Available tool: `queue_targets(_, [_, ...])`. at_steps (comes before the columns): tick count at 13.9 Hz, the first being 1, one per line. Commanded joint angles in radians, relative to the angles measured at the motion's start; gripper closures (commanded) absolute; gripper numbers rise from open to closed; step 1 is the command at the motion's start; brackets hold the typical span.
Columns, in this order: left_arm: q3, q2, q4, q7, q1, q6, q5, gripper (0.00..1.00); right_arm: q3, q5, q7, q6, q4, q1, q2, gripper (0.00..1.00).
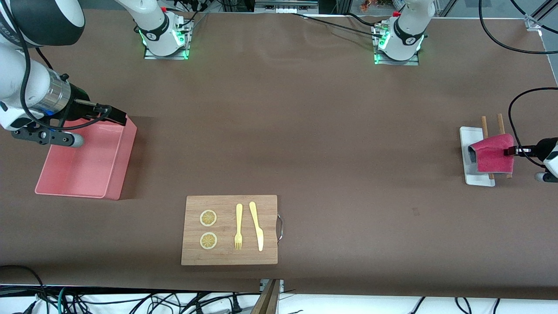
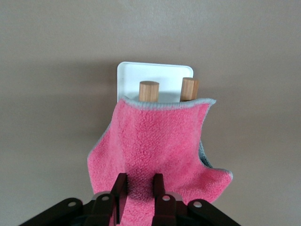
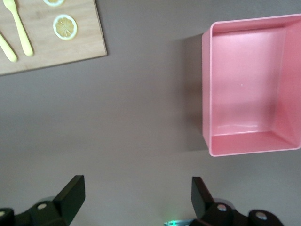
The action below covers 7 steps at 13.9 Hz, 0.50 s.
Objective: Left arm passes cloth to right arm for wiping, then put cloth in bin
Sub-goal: 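Close the left gripper on the cloth while the right gripper moves inward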
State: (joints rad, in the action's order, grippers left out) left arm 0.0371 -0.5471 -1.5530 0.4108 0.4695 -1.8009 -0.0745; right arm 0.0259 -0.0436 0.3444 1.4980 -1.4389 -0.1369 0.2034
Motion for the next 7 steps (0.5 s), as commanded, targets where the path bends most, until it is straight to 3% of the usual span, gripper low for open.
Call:
queue_targets(1, [0.006,-0.01,0.036,0.026,0.004,0.018,0.021,0.83,-0.003,-0.077,0.097,0.05,0.008,-0.017,0.02,0.0])
queue_targets(2, [0.006,-0.01,0.036,0.036,0.006,0.018,0.021,0.89,-0.003,-0.105,0.129,0.074,0.008,-0.018,0.031,0.0])
queue_targets(7, [0.007,-0.016,0.036,0.042,0.006,0.017,0.022,0.89,-0.003,-0.119,0.324,0.191,0.008,-0.111,0.089,0.0])
